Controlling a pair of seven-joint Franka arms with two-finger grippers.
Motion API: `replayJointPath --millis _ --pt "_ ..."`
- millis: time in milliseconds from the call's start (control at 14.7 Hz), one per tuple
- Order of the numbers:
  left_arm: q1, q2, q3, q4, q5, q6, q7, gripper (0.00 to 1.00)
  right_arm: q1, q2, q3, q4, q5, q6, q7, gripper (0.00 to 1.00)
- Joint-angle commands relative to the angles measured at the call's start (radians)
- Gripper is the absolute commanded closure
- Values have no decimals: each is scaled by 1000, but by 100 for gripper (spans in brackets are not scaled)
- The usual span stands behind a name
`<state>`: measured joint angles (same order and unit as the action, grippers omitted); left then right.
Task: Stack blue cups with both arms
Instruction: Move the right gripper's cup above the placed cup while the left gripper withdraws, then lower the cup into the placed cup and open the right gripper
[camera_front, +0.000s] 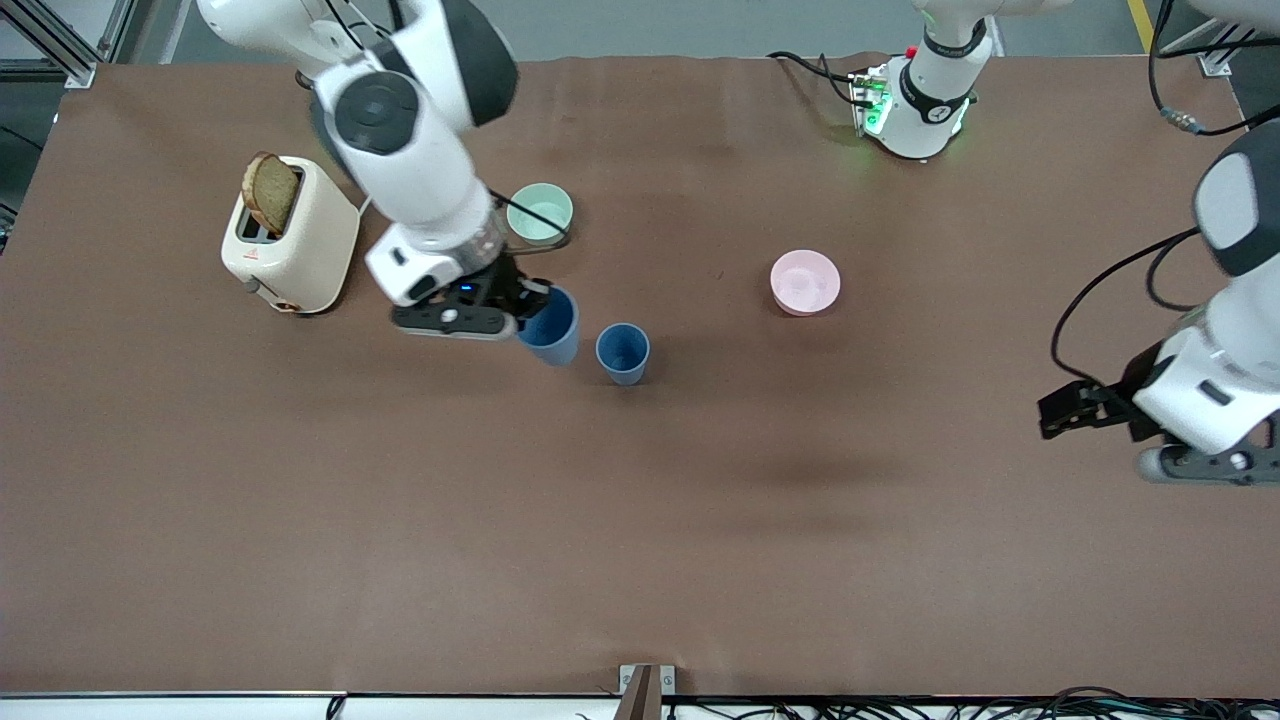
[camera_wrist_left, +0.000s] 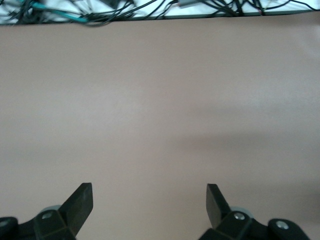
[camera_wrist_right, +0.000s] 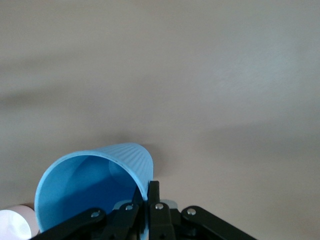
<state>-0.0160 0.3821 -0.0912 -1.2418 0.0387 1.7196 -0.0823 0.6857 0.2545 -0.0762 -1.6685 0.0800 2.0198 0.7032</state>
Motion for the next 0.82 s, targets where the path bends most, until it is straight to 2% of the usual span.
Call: replayJointPath --millis 0,204,476,748 --pt "-55 -83 147 -33 -138 -38 -11 0 70 54 -14 4 6 49 51 100" --pt "-58 -150 176 -44 -164 -54 -22 0 90 94 -14 1 6 82 55 100" --pt "-62 -195 166 -42 -63 -136 -27 0 117 140 -14 -2 6 112 74 100" --pt "-55 -210 159 -85 -97 -158 -25 0 117 151 -14 -46 6 183 76 99"
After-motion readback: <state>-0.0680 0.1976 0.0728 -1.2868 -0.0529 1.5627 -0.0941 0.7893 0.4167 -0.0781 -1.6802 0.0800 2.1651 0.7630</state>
